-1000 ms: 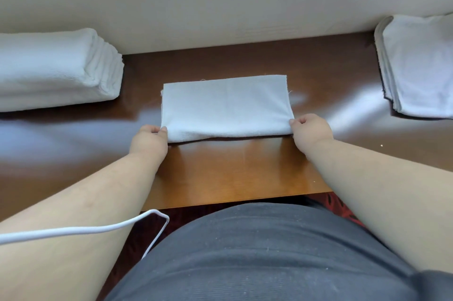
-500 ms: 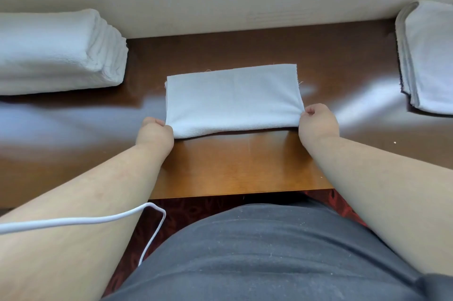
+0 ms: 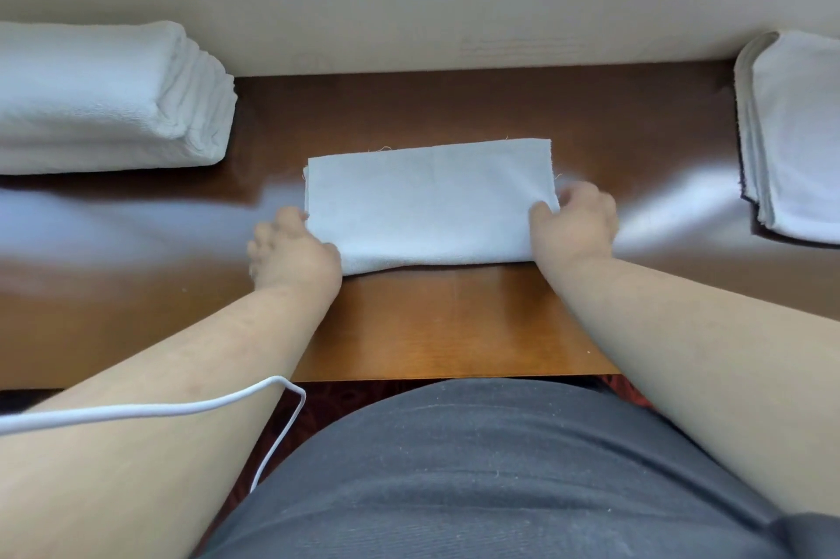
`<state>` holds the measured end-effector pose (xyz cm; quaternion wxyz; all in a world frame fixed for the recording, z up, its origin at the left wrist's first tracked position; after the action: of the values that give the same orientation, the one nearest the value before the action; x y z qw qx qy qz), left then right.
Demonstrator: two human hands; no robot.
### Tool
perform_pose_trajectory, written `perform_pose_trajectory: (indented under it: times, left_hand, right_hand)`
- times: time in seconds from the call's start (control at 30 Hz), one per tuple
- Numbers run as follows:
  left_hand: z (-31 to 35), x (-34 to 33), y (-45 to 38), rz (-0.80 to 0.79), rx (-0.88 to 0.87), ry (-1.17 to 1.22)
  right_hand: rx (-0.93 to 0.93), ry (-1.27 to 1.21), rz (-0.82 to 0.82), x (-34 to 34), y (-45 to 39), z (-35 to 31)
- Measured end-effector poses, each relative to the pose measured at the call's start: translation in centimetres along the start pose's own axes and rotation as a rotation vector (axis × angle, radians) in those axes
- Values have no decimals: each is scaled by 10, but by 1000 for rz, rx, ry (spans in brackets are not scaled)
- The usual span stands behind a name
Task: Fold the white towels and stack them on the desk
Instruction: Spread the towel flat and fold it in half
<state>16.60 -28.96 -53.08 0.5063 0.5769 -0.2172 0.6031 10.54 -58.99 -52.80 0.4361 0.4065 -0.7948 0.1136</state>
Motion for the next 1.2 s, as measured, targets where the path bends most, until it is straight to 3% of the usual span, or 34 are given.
perform_pose_trajectory:
  times: [0.07,0.13,0.23,0.33,0.67,0.8,0.9,1.0,1.2]
  left_hand:
    - [19,-2,6,96,-261,-14]
    - [42,-8,11,47,-518,-96]
    - [62,-25,11,-53,-730,-287]
    - [65,-44,3,-86,-772,-391]
    - [9,-40,-42,-55,-434,-414]
    - [-1,-25,-23,-35,-197,-292]
    - [-2,-19,-10,-43,13,-9]
    - [6,-16,-10,-167,185,181]
    - [23,-9,-31,-274,278,-24]
  right_hand:
    - [306,39,-40,-9,-2,-26]
    - [551,179,-230,-23,-5,-46]
    - [663,452,-439,-41,-9,-49]
    - [736,581,-457,-53,-18,-36]
    - [512,626,-362,-37,-55,11]
    - [273,363,-254,-20,-38,10]
    - [64,120,-130,-8,-24,13]
    - [-124,-16,-179,-1,-20,7]
    - [-274,14,-323,6,-46,-10]
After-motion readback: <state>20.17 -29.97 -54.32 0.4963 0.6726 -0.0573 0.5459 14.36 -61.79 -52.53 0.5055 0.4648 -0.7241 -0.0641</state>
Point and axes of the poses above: each hand's wrist, its own y-axis away from the middle knuckle, its own x-axis out of the back of the hand, z = x × y, the point moved 1 cm from there along -y, towards the middle knuckle, and after that the axes turned 8 degrees about x, right-handed, at the moved point
